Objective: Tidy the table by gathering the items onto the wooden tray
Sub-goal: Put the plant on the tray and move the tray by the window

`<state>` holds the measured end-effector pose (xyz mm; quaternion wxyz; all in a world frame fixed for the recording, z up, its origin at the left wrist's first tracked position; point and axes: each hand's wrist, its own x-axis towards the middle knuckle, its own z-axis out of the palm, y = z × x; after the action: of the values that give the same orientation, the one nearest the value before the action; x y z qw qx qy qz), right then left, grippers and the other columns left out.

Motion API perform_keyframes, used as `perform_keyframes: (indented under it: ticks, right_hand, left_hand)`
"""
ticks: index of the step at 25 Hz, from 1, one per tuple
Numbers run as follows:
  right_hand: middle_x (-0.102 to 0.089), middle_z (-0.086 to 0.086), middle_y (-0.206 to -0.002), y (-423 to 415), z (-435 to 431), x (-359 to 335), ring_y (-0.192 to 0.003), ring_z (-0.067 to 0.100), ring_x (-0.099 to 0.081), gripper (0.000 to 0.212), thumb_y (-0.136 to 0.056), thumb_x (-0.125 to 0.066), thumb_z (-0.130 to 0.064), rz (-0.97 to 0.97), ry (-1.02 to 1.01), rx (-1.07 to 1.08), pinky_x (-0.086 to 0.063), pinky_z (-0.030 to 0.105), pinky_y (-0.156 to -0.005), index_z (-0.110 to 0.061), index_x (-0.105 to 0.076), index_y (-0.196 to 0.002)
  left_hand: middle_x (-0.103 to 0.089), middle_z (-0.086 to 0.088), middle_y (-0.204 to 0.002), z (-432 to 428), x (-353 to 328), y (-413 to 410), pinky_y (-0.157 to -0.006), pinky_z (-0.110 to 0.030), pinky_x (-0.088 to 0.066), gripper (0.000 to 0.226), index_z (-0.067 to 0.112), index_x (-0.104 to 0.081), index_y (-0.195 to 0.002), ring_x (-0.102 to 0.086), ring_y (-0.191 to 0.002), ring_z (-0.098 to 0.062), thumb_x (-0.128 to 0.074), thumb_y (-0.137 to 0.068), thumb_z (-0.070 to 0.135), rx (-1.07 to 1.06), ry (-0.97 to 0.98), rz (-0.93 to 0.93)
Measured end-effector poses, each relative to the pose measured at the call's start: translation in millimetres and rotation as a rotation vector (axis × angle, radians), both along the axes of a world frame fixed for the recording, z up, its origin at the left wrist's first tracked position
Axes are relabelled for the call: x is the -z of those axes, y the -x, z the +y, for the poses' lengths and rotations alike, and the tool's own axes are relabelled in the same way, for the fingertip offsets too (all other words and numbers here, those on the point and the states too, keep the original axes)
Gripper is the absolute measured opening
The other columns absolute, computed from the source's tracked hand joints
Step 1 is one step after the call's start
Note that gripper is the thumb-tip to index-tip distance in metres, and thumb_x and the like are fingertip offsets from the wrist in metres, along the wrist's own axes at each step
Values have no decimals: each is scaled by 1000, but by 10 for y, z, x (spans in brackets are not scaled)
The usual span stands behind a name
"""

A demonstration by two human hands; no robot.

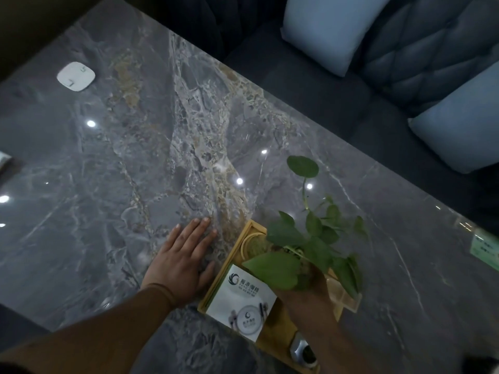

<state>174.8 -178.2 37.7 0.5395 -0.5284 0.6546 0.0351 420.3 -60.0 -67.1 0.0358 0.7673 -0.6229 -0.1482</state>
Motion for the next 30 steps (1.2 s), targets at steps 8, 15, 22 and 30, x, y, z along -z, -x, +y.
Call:
perform_keyframes:
  ticks: [8, 15, 22, 30]
  right_hand:
    - [-55, -23, -89, -100, 129, -115, -84, 1, -59, 42, -84, -82, -18, -57, 21, 18, -44, 14, -75, -29, -56, -116]
    - [-71, -32, -66, -339, 238, -236, -61, -16, -66, 33, -90, -74, -2, -231, -34, 197, -47, 4, -49, -32, -61, -91]
    - [-67, 1, -123, -538, 307, -160, -107, 1, -65, 29, -90, -77, -16, -83, 157, 138, -49, 21, -97, -35, -60, -101]
    - [-69, -15, -105, -502, 446, -384, -104, 6, -65, 32, -78, -86, -36, -29, 274, 147, -51, 32, -95, -42, -59, -94]
  left_hand:
    - [-36, -11, -166, 1, -31, -1, -127, -50, -14, 72, 17, -47, -153, -31, -155, -27, -47, -93, 58, 5, -16, 5]
    - [-31, -7, -168, 15, -48, -30, -126, -49, -13, 72, 18, -43, -156, -26, -157, -24, -42, -96, 58, 25, -61, 35]
    - [-25, -6, -171, -3, -141, -88, -126, -46, -6, 75, 18, -37, -158, -19, -158, -23, -39, -95, 58, 57, -86, 90]
    - [-24, -5, -171, -269, -534, -226, -127, -44, -24, 70, 29, -38, -156, -16, -158, -27, -54, -92, 50, 101, -238, 235]
